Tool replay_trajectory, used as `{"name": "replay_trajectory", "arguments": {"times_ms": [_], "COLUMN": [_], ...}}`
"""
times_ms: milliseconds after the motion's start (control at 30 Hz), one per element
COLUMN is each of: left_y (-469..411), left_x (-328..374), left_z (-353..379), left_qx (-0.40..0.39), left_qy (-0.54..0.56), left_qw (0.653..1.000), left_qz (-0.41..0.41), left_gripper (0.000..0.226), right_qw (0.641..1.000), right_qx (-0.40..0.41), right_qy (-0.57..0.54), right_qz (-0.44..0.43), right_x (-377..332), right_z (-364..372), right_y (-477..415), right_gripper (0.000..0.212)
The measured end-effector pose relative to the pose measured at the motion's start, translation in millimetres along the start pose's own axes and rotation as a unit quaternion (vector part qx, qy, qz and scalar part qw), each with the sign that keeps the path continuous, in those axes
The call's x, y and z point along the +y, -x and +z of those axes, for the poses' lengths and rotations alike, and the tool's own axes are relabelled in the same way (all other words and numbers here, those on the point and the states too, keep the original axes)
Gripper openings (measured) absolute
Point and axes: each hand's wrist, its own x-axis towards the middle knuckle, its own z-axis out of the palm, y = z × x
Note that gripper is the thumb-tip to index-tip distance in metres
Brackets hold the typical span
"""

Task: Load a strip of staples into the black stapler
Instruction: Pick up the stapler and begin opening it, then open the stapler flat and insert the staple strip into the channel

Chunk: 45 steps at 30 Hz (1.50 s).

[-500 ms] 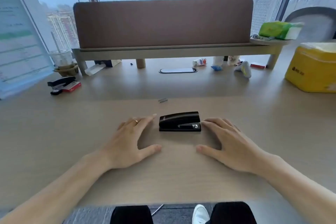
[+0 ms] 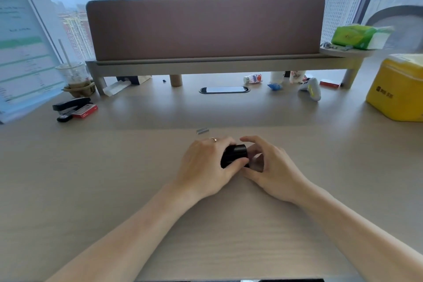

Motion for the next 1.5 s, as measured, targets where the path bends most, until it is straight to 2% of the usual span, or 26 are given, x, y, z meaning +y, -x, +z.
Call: {"name": "replay_trajectory", "arguments": {"times_ms": [67, 133, 200, 267, 467, 533, 633, 667, 700, 767, 800, 833, 867, 900, 933, 1000, 1067, 1100, 1200, 1333, 1500], "left_y": [-3, -5, -6, -8, -3, 0, 7, 9, 12, 17, 21, 24, 27, 29, 29, 24, 20, 20, 21, 24, 32], "left_x": [10, 15, 11, 5, -12, -21, -35, -40, -43, -51, -57, -66, -73, -78, -82, -78, -67, -64, -67, -78, -84], "left_z": [5, 7, 3, -4, -20, -25, -33, -37, -40, -44, -46, -49, -53, -59, -65, -72, -71, -68, -62, -56, -50], "left_qx": [0.011, 0.02, 0.052, 0.093, 0.181, 0.205, 0.242, 0.247, 0.244, 0.23, 0.22, 0.207, 0.188, 0.156, 0.124, 0.026, -0.06, -0.078, -0.078, -0.086, -0.085], "left_qy": [-0.003, 0.039, 0.123, 0.226, 0.426, 0.497, 0.605, 0.614, 0.612, 0.579, 0.524, 0.427, 0.29, 0.137, 0.0, -0.141, -0.159, -0.146, -0.112, -0.046, 0.025], "left_qw": [1.0, 0.999, 0.991, 0.968, 0.866, 0.808, 0.693, 0.677, 0.674, 0.704, 0.751, 0.822, 0.9, 0.958, 0.986, 0.99, 0.985, 0.986, 0.991, 0.994, 0.993], "left_qz": [0.018, 0.022, -0.002, -0.064, -0.19, -0.243, -0.308, -0.323, -0.334, -0.341, -0.337, -0.313, -0.267, -0.198, -0.115, 0.005, 0.025, 0.025, 0.01, -0.055, -0.073], "left_gripper": [0.034, 0.028, 0.021, 0.016, 0.021, 0.025, 0.028, 0.027, 0.028, 0.035, 0.037, 0.037, 0.035, 0.034, 0.034, 0.032, 0.024, 0.025, 0.034, 0.04, 0.024], "right_qw": [1.0, 1.0, 0.999, 0.999, 0.998, 0.998, 0.998, 0.998, 0.998, 0.998, 0.999, 0.999, 0.999, 0.999, 0.999, 0.999, 0.999, 0.999, 0.999, 0.999, 0.999], "right_qx": [0.011, 0.017, 0.026, 0.031, 0.018, 0.017, 0.017, 0.017, 0.017, 0.016, 0.015, 0.016, 0.015, 0.014, 0.013, 0.008, 0.004, 0.003, -0.003, -0.002, -0.005], "right_qy": [-0.003, -0.004, -0.013, -0.027, -0.036, -0.036, -0.036, -0.038, -0.039, -0.037, -0.035, -0.031, -0.028, -0.024, -0.02, -0.013, -0.01, -0.011, -0.012, -0.011, -0.011], "right_qz": [0.006, 0.017, 0.025, 0.03, 0.04, 0.038, 0.04, 0.04, 0.04, 0.038, 0.036, 0.034, 0.033, 0.034, 0.036, 0.039, 0.037, 0.037, 0.036, 0.033, 0.035], "right_x": [0, -1, -1, 1, 1, 1, 2, 3, 3, 3, 3, 3, 3, 3, 3, 4, 3, 3, 1, 1, 2], "right_z": [0, 0, 1, 1, -1, -1, -1, -1, -1, -1, -1, -1, -1, -1, -1, -1, -1, -1, -2, -2, -2], "right_y": [0, 1, 1, -1, -1, 0, 0, -1, -1, -1, -1, -1, -1, -1, -1, -1, -2, -2, -1, -2, -2], "right_gripper": [0.066, 0.066, 0.063, 0.062, 0.059, 0.058, 0.057, 0.057, 0.057, 0.056, 0.055, 0.053, 0.051, 0.048, 0.045, 0.039, 0.032, 0.029, 0.025, 0.023, 0.023]}}
